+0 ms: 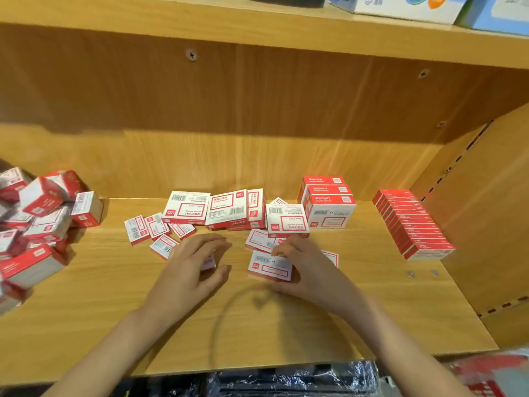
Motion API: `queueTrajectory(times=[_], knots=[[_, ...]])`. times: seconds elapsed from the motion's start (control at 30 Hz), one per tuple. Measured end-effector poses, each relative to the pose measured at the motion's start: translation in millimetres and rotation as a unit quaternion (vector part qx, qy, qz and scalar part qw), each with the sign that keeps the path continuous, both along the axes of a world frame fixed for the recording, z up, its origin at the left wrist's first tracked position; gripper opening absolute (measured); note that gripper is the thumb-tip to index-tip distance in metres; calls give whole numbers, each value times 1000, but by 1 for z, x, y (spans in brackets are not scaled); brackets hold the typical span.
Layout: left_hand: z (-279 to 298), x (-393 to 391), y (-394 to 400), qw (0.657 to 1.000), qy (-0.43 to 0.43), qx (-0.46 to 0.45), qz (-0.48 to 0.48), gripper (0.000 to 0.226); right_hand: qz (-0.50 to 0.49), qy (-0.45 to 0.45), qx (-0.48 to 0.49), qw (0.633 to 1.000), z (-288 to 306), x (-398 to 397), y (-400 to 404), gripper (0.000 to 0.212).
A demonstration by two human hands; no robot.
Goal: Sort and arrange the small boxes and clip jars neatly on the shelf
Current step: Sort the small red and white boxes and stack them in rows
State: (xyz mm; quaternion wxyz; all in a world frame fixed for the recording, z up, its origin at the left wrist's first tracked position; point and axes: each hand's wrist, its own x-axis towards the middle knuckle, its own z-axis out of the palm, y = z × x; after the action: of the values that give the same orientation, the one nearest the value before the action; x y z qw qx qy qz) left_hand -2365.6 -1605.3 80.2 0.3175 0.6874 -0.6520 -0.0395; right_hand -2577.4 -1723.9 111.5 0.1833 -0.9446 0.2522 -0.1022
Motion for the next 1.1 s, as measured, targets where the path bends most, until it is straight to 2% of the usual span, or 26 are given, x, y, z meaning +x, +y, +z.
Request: queueTrajectory(times=[0.13,0.27,0.37,0.43,0.53,0.57,0.7,0.8,0.87,0.93,1.03,1.1], knots=[[-4,5,2,999,-33,26,-27,47,-18,44,-10,999,1,3,1,71],[-2,4,-5,999,-23,26,-31,45,5,59,-33,998,-3,4,-1,67],[4,3,-11,997,-29,36,-55,46,41,68,32,996,-2,-5,-1,73],[3,2,-15,995,-40,51,-80,46,31,29,83,996,3,-11,-3,68],[-4,-1,-18,992,-58,60,-93,44,-40,-65,100,992,10,-9,-8,38],[-5,-1,-19,993,-55,62,-87,45,-57,-72,98,991,11,-5,-9,35],[-6,1,-18,993,-52,70,-83,52,-37,-30,43,998,-2,14,-6,28],[-2,1,-17,991,-16,105,-86,68,-21,1,49,999,-9,13,-4,34],[1,-2,-19,989,10,111,-93,67,-18,6,56,998,-7,10,-2,34],[5,-4,-23,987,21,110,-114,60,-22,-17,94,995,-3,9,-5,32],[14,-6,-26,981,105,112,-120,57,-56,-73,244,965,4,3,-17,25],[19,-8,-28,979,115,110,-131,54,-77,-95,275,954,7,-2,-21,15]])
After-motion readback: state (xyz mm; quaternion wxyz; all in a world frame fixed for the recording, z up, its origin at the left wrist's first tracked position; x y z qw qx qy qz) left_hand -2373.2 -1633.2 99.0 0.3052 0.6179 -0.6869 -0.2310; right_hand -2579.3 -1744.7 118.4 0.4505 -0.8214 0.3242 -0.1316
